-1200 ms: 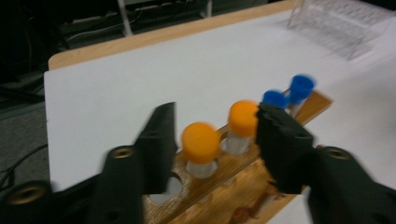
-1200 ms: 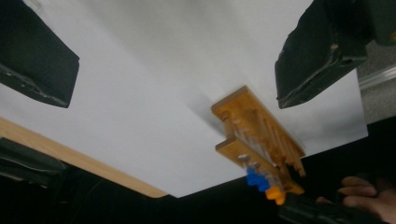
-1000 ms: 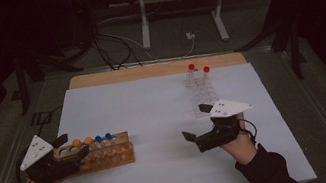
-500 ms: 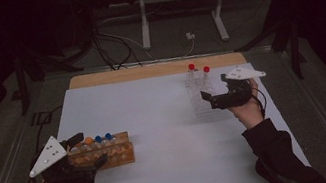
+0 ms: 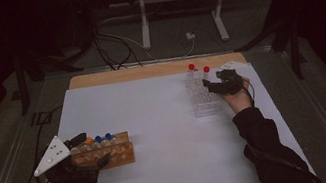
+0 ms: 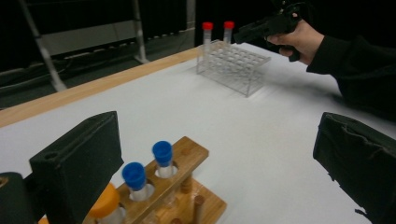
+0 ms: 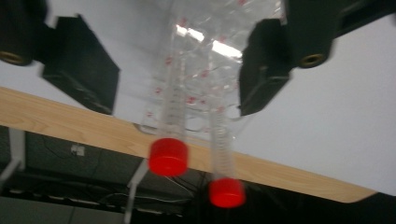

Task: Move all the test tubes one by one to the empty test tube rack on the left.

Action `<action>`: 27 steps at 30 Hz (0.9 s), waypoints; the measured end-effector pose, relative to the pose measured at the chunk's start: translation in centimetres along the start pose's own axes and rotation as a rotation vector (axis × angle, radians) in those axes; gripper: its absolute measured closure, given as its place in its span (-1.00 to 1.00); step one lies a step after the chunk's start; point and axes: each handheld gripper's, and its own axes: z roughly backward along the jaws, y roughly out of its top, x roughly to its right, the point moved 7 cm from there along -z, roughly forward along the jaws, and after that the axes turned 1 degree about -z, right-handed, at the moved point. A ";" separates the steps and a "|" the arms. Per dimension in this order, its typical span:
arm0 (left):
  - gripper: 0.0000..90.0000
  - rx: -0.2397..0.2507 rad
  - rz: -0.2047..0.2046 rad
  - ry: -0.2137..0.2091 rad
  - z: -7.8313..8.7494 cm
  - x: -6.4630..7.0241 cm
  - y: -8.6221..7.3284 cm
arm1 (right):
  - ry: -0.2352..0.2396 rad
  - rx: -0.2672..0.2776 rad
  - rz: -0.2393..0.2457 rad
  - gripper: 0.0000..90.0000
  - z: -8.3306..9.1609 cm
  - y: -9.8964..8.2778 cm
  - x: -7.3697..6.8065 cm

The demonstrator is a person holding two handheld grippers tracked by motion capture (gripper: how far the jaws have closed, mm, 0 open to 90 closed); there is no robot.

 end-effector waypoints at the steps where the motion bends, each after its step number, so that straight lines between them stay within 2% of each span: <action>1: -0.96 0.000 0.001 -0.007 0.0 0.0 0.0 | 0.011 -0.010 -0.006 -0.16 -0.3 0.0 0.1; 4: -0.96 -0.007 -0.004 -0.005 -0.1 0.0 -0.1 | 0.010 -0.028 -0.003 0.05 -1.2 -0.1 0.3; 8: -0.96 -0.014 0.001 0.005 -0.2 -0.2 -0.3 | 0.011 -0.024 0.000 0.32 -1.8 0.0 0.3; 12: -0.96 -0.018 -0.002 -0.003 -0.2 -0.2 -0.4 | 0.018 -0.029 0.013 0.56 -2.2 0.2 0.1; 14: -0.96 -0.022 -0.007 0.004 -0.2 -0.2 -0.4 | 0.006 -0.031 0.020 0.64 -2.2 0.3 0.2; 18: -0.96 -0.025 -0.002 -0.005 -0.3 -0.2 -0.4 | 0.000 -0.042 0.019 0.66 -2.1 0.6 0.3; 22: -0.96 -0.029 -0.003 -0.005 -0.4 -0.1 -0.5 | 0.002 -0.004 0.011 0.66 -1.2 1.8 0.3; 27: -0.96 -0.032 -0.003 -0.009 -0.5 0.0 -0.4 | 0.003 0.031 0.025 0.66 0.7 3.8 0.1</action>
